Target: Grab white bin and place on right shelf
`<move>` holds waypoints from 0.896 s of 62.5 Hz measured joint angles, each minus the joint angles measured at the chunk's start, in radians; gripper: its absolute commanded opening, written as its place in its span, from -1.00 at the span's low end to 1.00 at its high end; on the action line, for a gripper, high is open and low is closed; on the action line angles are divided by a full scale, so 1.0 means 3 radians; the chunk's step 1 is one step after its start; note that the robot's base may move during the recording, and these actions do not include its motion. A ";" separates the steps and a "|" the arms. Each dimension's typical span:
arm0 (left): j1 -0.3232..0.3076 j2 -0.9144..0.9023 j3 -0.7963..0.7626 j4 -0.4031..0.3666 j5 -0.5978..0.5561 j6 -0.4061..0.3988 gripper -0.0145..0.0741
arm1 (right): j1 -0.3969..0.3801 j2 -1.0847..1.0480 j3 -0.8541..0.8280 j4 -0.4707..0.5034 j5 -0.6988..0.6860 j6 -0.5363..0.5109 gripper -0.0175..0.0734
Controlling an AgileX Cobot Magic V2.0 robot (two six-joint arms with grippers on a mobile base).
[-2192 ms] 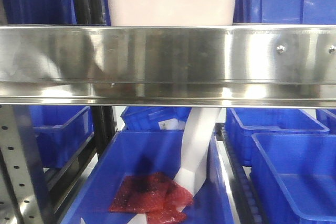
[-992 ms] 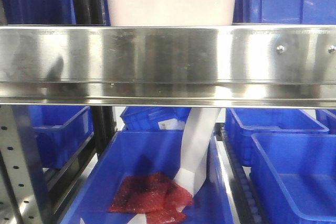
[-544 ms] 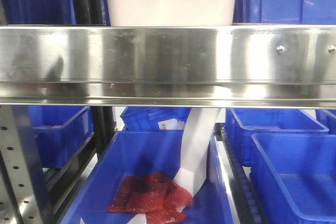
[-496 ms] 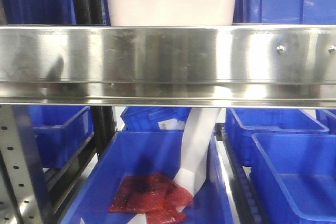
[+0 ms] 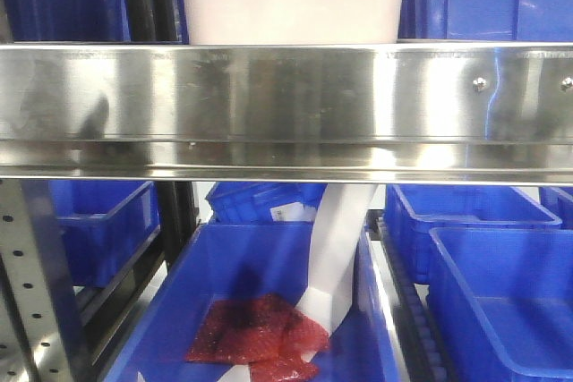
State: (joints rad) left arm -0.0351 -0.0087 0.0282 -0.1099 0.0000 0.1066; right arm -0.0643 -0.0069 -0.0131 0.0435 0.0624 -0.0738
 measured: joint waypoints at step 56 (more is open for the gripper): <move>0.0000 -0.0005 0.0000 0.0000 0.0000 0.0000 -0.96 | 0.0000 -0.0012 0.0140 0.0027 -0.0096 0.0107 -0.47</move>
State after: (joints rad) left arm -0.0351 -0.0103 0.0282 -0.1099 0.0000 0.1066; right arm -0.0643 -0.0105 0.0288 0.0514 0.0335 -0.0418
